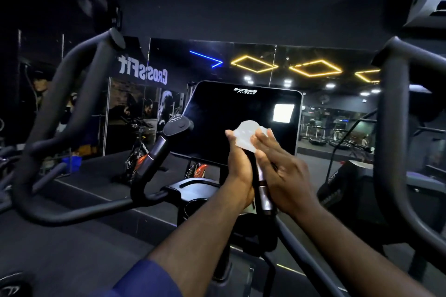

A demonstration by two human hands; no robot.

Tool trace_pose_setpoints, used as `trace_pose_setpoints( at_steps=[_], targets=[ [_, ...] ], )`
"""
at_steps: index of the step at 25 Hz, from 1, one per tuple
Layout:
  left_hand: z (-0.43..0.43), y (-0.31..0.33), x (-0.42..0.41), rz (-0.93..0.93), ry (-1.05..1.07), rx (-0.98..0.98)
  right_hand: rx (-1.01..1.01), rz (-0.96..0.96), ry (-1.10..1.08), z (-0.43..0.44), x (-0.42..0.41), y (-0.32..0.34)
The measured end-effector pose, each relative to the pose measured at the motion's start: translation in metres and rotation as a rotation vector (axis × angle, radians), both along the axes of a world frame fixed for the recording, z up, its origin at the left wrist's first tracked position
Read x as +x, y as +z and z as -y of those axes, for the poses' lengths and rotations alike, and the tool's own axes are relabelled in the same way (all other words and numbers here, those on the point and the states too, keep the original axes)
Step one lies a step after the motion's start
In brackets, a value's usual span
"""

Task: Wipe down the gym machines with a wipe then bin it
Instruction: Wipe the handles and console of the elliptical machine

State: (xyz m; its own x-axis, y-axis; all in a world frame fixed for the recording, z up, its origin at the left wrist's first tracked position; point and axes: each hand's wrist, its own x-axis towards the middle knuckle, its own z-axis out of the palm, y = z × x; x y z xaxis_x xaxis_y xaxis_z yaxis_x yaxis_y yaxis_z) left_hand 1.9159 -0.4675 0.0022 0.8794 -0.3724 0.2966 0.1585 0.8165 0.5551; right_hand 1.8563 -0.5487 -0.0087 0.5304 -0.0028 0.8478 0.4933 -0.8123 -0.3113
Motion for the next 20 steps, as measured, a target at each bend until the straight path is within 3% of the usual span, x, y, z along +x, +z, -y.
trace_pose_setpoints(
  at_steps=[3, 5, 7, 14, 18, 20],
  targets=[
    [-0.008, -0.004, 0.015, 0.176, 0.374, 0.339, 0.454, -0.054, 0.135, 0.002, -0.016, -0.001],
    [-0.019, 0.000, 0.023, 0.379, 0.746, 0.497, 0.911, -0.241, 0.367, -0.005, 0.000, 0.019],
    [-0.029, 0.008, 0.022, 0.544, 0.886, 0.617, 1.213, -0.485, 0.559, -0.007, 0.015, 0.041],
    [-0.061, 0.025, 0.017, 1.038, 1.249, 1.250, 1.083, -0.679, 0.631, 0.024, 0.009, 0.008],
    [-0.064, 0.039, 0.005, 1.158, 1.370, 1.487, 1.174, -0.697, 0.830, 0.015, 0.034, 0.028],
    [-0.064, 0.040, 0.004, 1.182, 1.456, 1.510, 1.243, -0.657, 0.886, 0.013, 0.041, 0.026]
  ],
)
